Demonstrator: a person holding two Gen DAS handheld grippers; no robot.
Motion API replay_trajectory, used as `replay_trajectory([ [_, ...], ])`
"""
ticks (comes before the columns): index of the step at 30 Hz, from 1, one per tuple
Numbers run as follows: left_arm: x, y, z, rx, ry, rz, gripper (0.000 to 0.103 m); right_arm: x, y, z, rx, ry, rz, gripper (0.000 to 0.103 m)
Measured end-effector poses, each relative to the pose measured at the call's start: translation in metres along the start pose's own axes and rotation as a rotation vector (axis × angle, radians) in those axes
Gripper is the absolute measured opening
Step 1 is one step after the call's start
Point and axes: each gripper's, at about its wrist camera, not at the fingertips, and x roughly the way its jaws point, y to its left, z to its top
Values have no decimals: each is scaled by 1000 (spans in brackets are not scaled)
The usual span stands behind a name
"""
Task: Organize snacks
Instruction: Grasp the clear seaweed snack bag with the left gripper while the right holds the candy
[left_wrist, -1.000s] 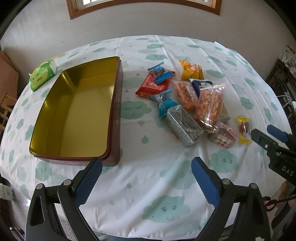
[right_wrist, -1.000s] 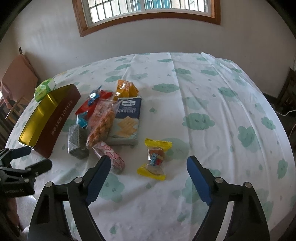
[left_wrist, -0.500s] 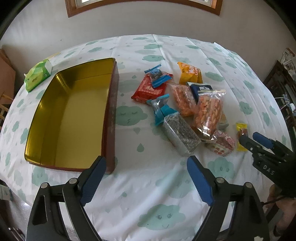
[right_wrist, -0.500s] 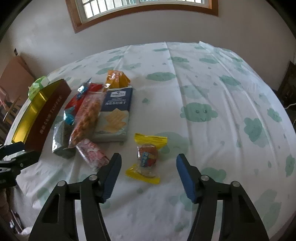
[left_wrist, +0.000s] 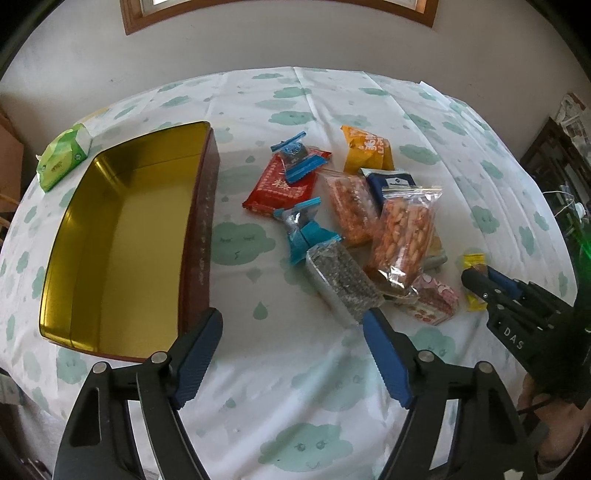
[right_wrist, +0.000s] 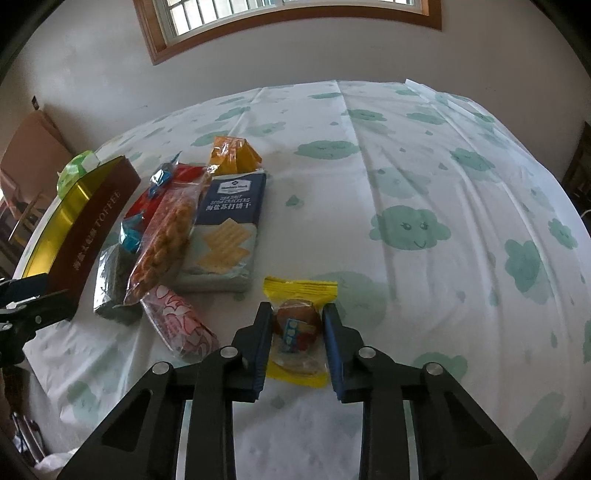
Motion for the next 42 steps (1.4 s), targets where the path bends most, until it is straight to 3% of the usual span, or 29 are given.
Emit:
replay_trajectory([
  [15, -1, -4, 5, 2, 2, 4, 74, 0, -5, -3, -11, -26, 93, 26],
  [21, 4, -2, 11, -1, 27, -12, 74, -8, -5, -1, -37, -64, 14, 25],
  [28, 10, -1, 23, -55, 75, -58, 70, -13, -34, 3, 11, -70, -65, 25],
  [34, 25, 0, 34, -139, 146, -91, 60, -10, -49, 1, 54, -49, -73, 25],
  [39, 32, 0, 37, -174, 163, -78, 60, -9, -51, 1, 55, -44, -71, 25],
  [42, 39, -1, 39, -186, 175, -73, 54, -8, -51, 1, 52, -37, -70, 25],
])
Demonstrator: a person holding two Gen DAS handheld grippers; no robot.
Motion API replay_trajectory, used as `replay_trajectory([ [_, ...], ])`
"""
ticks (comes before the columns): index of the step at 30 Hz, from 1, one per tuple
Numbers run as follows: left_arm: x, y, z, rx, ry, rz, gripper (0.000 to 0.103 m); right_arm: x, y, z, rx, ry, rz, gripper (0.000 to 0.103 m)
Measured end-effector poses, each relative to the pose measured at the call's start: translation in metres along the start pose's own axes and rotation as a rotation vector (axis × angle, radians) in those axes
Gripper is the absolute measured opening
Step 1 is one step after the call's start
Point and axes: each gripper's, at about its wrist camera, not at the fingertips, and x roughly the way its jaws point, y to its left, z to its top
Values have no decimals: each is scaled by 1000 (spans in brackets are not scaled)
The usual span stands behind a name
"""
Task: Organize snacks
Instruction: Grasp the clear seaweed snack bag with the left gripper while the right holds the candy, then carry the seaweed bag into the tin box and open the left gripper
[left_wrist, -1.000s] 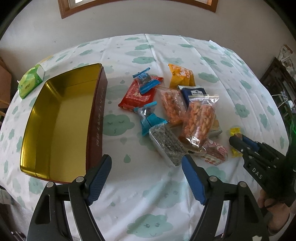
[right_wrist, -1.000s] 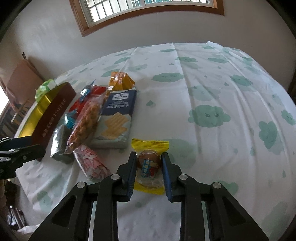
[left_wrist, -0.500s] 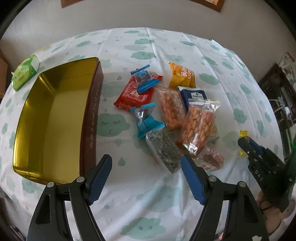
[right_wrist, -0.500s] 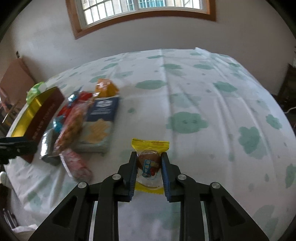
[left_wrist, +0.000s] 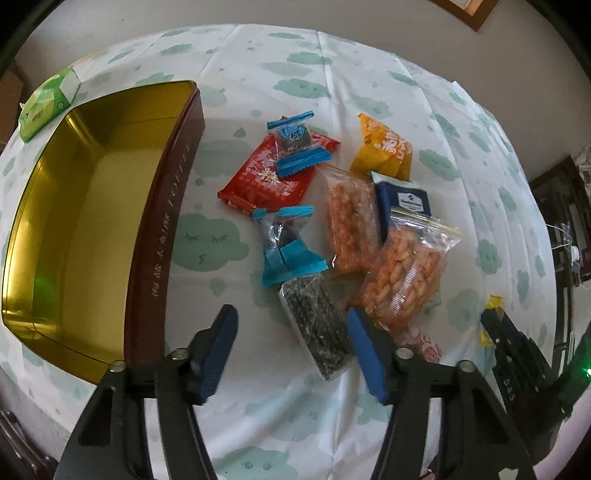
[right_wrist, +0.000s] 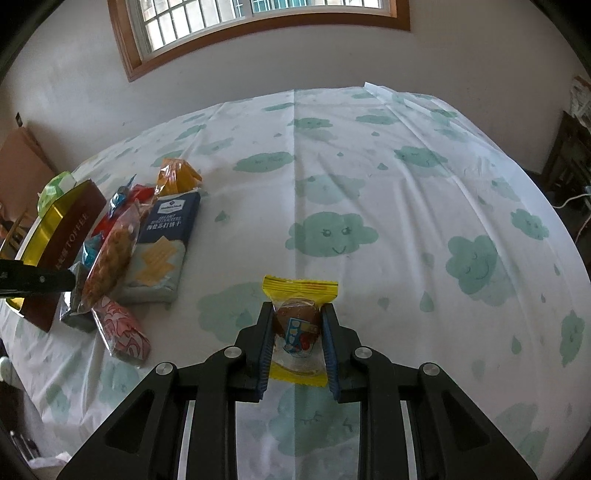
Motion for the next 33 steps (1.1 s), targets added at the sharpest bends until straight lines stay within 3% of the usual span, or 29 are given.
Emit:
replay_trajectory([
  [10, 9, -6, -1, 31, -2, -31, 33, 0, 2, 0, -3, 7, -2, 25],
  [15, 16, -6, -5, 53, -11, -3, 23, 1, 3, 0, -7, 17, -11, 25],
  [25, 6, 1, -12, 84, -7, -19, 23, 3, 7, 1, -16, 26, -37, 25],
  [33, -36, 5, -14, 125, -56, -74, 23, 5, 14, 2, -49, 43, -87, 25],
])
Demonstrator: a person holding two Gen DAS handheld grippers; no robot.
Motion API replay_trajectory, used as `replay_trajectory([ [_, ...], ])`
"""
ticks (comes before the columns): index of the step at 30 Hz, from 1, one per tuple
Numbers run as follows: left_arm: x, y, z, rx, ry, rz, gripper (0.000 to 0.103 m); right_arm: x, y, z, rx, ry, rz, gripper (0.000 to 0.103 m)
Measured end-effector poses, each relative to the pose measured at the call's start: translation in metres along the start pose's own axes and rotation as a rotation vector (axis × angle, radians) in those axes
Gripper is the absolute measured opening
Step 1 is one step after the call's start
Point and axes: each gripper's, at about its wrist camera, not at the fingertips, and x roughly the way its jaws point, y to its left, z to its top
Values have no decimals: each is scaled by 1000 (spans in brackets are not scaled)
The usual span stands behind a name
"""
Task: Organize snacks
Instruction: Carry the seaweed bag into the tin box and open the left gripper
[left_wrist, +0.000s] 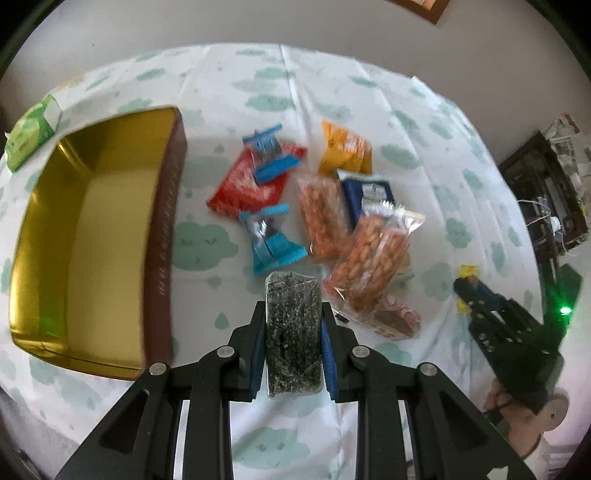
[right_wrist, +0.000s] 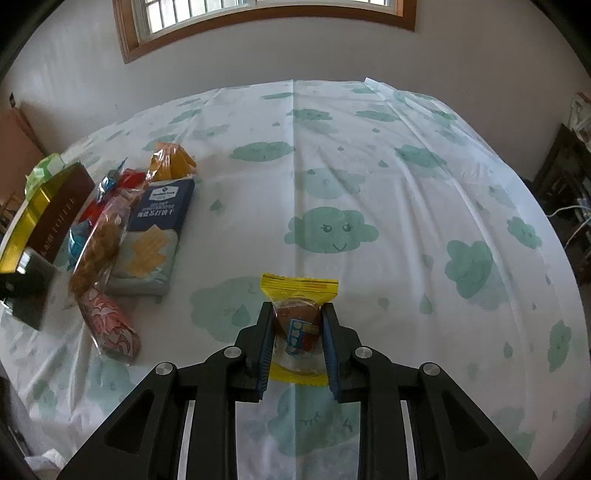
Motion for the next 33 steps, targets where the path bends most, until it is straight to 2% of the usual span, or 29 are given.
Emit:
replay_trajectory([
  [3, -21, 14, 10, -5, -39, 13, 23, 0, 2, 1, -5, 6, -13, 25],
  [7, -44, 43, 25, -23, -104, 78, 23, 0, 3, 2, -9, 12, -20, 25],
  [11, -51, 82, 33, -33, -120, 152, 23, 1, 4, 2, -10, 10, -28, 25],
  [15, -40, 119, 33, -65, -88, 215, 23, 0, 5, 1, -5, 3, -36, 25],
  [19, -24, 148, 27, -93, -27, 228, 23, 1, 4, 3, 0, 14, -34, 25],
  [28, -2, 177, 17, -83, 18, 272, 23, 2, 3, 4, 0, 6, -39, 25],
  [33, 5, 191, 12, -111, 36, 286, 23, 2, 3, 4, 2, 5, -46, 26],
])
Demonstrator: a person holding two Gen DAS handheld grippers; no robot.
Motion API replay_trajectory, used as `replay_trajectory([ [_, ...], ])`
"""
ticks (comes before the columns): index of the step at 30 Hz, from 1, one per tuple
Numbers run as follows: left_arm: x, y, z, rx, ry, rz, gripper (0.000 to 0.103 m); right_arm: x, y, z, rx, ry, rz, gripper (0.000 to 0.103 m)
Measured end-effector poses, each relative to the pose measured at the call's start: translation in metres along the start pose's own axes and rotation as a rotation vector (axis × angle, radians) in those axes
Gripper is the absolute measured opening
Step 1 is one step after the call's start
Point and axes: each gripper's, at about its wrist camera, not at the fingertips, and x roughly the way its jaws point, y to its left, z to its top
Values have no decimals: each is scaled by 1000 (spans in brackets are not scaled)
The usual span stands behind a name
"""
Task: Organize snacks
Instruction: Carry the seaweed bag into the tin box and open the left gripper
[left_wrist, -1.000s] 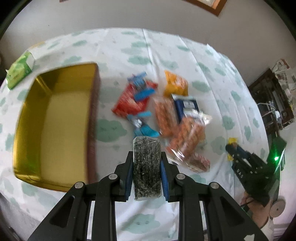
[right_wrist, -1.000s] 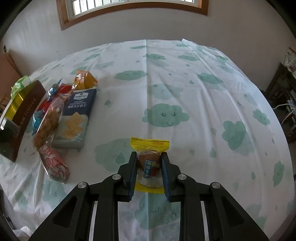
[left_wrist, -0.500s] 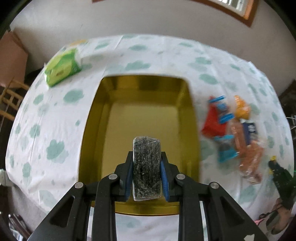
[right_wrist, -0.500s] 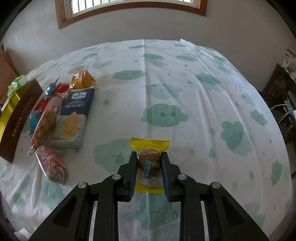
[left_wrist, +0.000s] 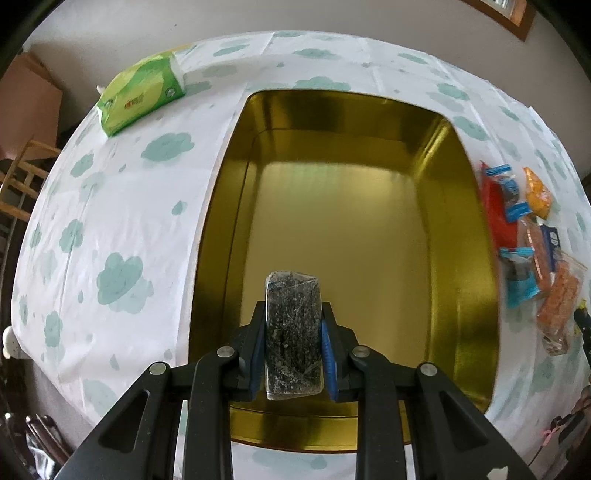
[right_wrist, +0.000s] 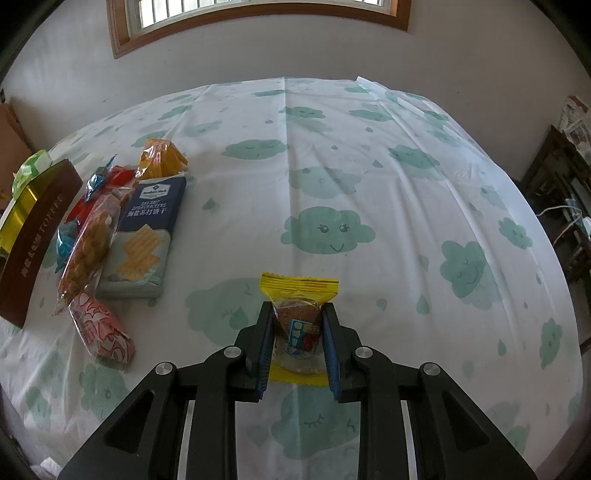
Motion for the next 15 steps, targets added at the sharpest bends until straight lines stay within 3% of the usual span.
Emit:
replay_trajectory([
  [15, 7, 13, -2, -16, -15, 23, 26, 0, -1, -2, 6, -8, -2, 26],
])
